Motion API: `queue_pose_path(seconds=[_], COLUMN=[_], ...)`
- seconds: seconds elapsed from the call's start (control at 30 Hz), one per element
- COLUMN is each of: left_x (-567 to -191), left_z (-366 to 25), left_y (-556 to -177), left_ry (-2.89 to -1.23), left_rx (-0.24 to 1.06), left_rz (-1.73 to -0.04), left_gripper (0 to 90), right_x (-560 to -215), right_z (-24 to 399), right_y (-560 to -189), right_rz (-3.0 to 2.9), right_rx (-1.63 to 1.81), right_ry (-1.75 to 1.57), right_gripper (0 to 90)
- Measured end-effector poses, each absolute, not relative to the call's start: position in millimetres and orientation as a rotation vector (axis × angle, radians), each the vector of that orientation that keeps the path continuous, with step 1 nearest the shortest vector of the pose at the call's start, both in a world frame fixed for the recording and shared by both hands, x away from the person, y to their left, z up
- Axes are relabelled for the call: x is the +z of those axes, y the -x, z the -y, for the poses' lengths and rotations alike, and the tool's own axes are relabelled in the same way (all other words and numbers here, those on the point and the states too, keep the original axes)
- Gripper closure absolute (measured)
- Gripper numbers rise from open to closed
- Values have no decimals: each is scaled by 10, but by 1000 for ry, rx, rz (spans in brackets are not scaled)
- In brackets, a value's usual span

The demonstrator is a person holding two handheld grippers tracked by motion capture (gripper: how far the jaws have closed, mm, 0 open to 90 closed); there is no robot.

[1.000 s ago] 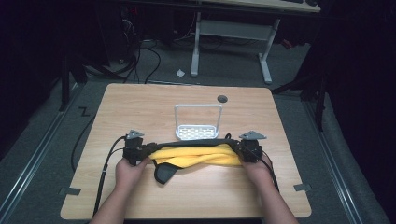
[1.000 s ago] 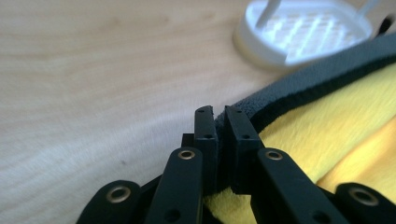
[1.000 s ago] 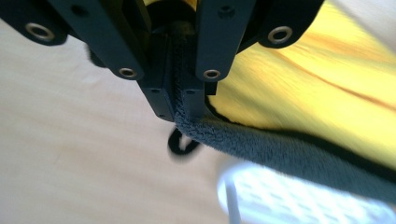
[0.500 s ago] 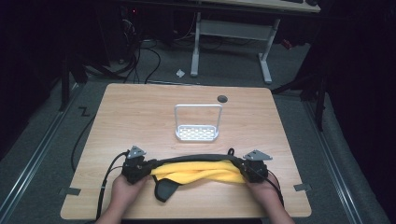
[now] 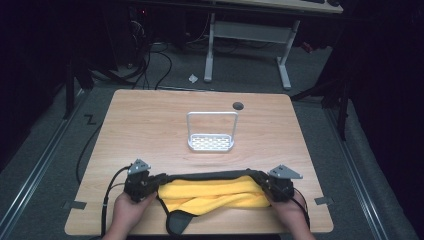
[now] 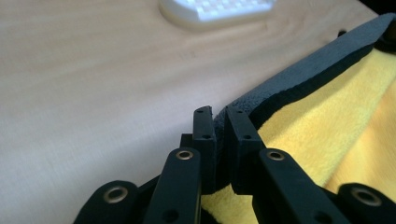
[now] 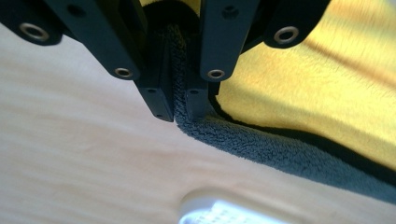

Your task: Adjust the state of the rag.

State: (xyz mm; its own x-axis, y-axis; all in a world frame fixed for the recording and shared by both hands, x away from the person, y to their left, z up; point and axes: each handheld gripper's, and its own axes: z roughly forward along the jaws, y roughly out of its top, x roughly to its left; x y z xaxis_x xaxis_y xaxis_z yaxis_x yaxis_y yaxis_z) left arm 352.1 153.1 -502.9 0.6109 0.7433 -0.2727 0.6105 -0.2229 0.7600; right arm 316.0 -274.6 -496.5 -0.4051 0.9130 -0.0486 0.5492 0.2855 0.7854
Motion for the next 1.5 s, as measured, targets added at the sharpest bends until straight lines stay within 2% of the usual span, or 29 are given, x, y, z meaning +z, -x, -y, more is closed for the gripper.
queue_pose_path(seconds=[0.17, 0.27, 0.4, 0.5, 0.53, 0.57, 0.7, 0.83, 1.03, 1.17, 1.27, 1.37, 1.43, 1.5], left_x=[-5097, -5247, -5318, -5322, -5310, -5288, -5144, -5053, -5121, -5234, -5266, -5280, -5283, -5295], left_z=[-1440, -1394, -1430, -1457, -1467, -1483, -1551, -1551, -1542, -1568, -1502, -1414, -1354, -1318], left_y=[-3979, -4197, -4305, -4324, -4322, -4316, -4237, -4048, -3643, -3399, -3252, -3152, -3124, -3112], left_ry=[-1962, -1997, -1922, -1900, -1892, -1882, -1826, -1863, -1905, -1900, -1938, -1974, -2012, -2040], left_rx=[192, 184, 172, 177, 189, 198, 223, 256, 234, 129, 107, 97, 125, 172], left_rz=[-1126, -1176, -1219, -1249, -1260, -1265, -1249, -1194, -1143, -1155, -1127, -1086, -1061, -1042], left_gripper=[822, 806, 781, 719, 636, 636, 498, 470, 521, 597, 614, 588, 559, 569], right_x=[-4948, -5097, -5192, -5197, -5151, -5151, -4960, -4891, -4955, -5019, -5077, -5107, -5116, -5156], right_z=[2767, 2777, 2792, 2813, 2828, 2828, 2875, 2882, 2886, 2865, 2818, 2768, 2747, 2730], right_y=[-3486, -3800, -3938, -3995, -3995, -3995, -3896, -3779, -3404, -3118, -2932, -2806, -2767, -2786], right_rz=[-2051, -2096, -2109, -2096, -2086, -2086, -2043, -2031, -2038, -2061, -2100, -2130, -2136, -2153], right_rx=[948, 884, 853, 868, 876, 876, 932, 947, 987, 988, 975, 951, 947, 931], right_ry=[-1355, -1418, -1452, -1463, -1468, -1468, -1433, -1404, -1377, -1345, -1339, -1319, -1306, -1302], right_gripper=[829, 809, 752, 679, 634, 634, 576, 568, 574, 590, 587, 556, 537, 523])
